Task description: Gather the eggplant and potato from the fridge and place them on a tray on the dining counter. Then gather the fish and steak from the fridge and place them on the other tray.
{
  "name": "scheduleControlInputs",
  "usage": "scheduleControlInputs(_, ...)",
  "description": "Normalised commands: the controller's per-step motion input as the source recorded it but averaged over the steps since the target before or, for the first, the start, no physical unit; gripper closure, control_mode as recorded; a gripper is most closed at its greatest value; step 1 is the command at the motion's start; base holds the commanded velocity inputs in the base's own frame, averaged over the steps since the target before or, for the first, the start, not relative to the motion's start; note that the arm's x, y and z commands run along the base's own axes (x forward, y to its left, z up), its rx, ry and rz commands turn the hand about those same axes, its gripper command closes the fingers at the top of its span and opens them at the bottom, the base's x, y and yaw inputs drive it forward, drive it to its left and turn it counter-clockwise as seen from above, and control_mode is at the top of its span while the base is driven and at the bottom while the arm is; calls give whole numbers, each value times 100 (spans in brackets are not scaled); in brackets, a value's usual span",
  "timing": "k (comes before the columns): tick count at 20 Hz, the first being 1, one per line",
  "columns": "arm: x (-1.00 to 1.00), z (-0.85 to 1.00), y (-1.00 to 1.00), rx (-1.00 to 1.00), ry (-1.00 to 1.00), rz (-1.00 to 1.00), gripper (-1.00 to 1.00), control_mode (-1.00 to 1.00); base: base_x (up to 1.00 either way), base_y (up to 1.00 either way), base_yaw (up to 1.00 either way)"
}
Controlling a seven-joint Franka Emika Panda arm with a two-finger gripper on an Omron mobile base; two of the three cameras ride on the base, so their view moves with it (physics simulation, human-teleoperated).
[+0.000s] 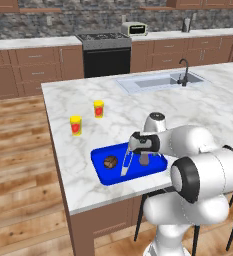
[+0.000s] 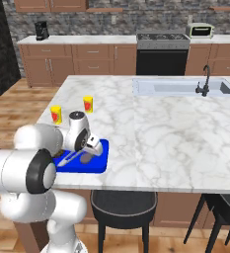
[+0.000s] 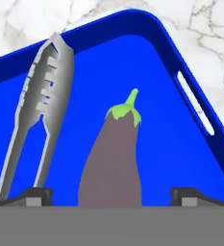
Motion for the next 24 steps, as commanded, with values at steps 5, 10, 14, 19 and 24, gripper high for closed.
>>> scheduleControlInputs(5,-90,84,-40,0,-10,0,-100,-100,0,0,0)
scheduleControlInputs(10,-100,91,-30,0,-27,2,-100,-100,0,0,0)
scheduleControlInputs(14,-91,44,0,-1,-21,3,-100,-100,0,0,0)
scheduleControlInputs(19,-74,9,0,-3,-16,5,-100,-100,0,0,0)
scheduleControlInputs(24,0,0,0,0,0,0,-100,100,-98,-1,8)
